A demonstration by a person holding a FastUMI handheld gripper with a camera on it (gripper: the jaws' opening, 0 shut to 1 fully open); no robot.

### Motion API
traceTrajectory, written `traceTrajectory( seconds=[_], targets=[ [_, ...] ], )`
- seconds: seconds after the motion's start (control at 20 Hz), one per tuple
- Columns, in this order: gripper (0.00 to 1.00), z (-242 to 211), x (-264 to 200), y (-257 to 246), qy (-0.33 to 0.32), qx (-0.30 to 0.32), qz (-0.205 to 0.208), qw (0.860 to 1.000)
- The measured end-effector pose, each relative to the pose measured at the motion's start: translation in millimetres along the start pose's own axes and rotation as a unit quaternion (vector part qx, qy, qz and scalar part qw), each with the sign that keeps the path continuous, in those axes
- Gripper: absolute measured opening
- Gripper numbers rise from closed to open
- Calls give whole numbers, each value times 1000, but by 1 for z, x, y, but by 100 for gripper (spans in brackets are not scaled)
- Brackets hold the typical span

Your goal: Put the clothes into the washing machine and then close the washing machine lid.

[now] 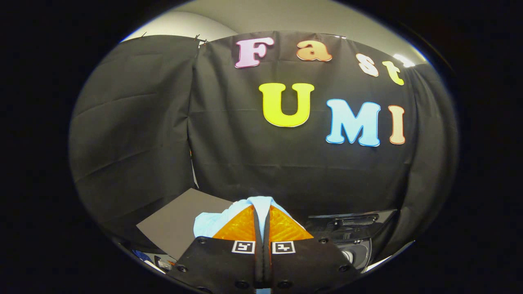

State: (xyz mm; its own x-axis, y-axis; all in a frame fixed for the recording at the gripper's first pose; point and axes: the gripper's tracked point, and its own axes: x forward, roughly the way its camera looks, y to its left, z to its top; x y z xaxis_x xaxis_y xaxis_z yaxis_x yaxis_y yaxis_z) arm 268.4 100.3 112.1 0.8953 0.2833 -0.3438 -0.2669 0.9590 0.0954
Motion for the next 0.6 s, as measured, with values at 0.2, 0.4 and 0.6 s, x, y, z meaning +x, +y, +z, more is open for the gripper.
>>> traceTrajectory(
  seconds=[0.2,0.4,0.6],
  targets=[
    [1,4,-13,-33,-8,15,-23,1000],
    [1,5,-25,-67,-10,26,-44,999],
    [1,3,-35,-106,-10,41,-61,997]
  ],
)
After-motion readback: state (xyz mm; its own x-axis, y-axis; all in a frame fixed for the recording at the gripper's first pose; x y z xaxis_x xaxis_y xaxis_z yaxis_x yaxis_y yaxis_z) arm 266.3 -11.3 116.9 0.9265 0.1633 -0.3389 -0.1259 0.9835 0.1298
